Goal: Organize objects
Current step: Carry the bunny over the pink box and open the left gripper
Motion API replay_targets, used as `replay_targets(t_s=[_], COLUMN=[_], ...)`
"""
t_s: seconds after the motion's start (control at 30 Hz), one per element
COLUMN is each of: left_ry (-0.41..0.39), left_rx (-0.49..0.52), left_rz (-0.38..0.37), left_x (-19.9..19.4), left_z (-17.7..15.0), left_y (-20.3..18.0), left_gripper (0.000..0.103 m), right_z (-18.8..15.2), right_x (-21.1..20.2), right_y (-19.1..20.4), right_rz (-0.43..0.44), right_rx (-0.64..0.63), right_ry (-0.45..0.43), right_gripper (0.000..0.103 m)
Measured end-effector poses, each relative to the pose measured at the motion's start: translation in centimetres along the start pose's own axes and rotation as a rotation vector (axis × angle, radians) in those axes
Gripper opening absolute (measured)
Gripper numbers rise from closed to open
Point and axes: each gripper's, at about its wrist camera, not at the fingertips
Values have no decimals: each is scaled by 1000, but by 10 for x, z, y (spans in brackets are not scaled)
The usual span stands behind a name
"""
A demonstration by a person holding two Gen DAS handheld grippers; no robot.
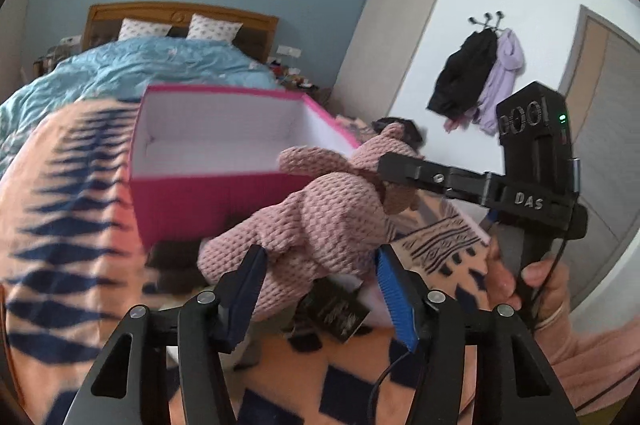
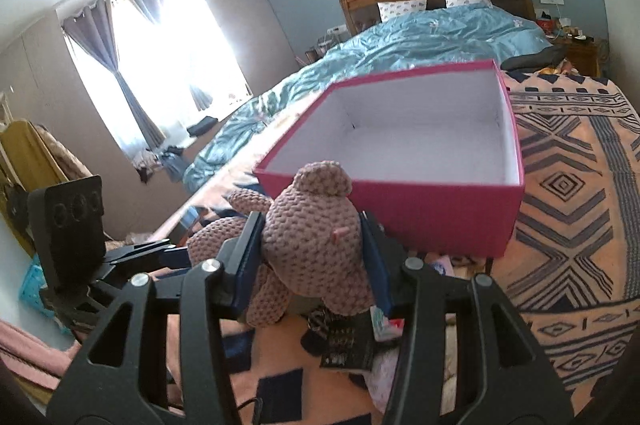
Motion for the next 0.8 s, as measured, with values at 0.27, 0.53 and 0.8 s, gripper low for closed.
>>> replay_targets(t_s=[0.27,0.53,0.8], left_ry=[-44,-26,98], left_rx=[87,122,17], left_rz=[59,155,206], left_x=[2,26,70], left_z=[51,98,90], left_y=[10,43,104], left_gripper=[56,55,55], right_z=[41,81,72], right_x=[2,43,115], right_y=[2,-7,-20], right_rz=[8,0,-43], right_rx=[8,55,107], right_ry=[-87,-98,64], right_gripper=[50,50,50])
Point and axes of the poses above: each gripper's, at about its wrist camera, not at the fingertips, and x roughly the way its jaws point, y to its left, z to its top, and after that the axes turned 13 degrees about -z, right-handed
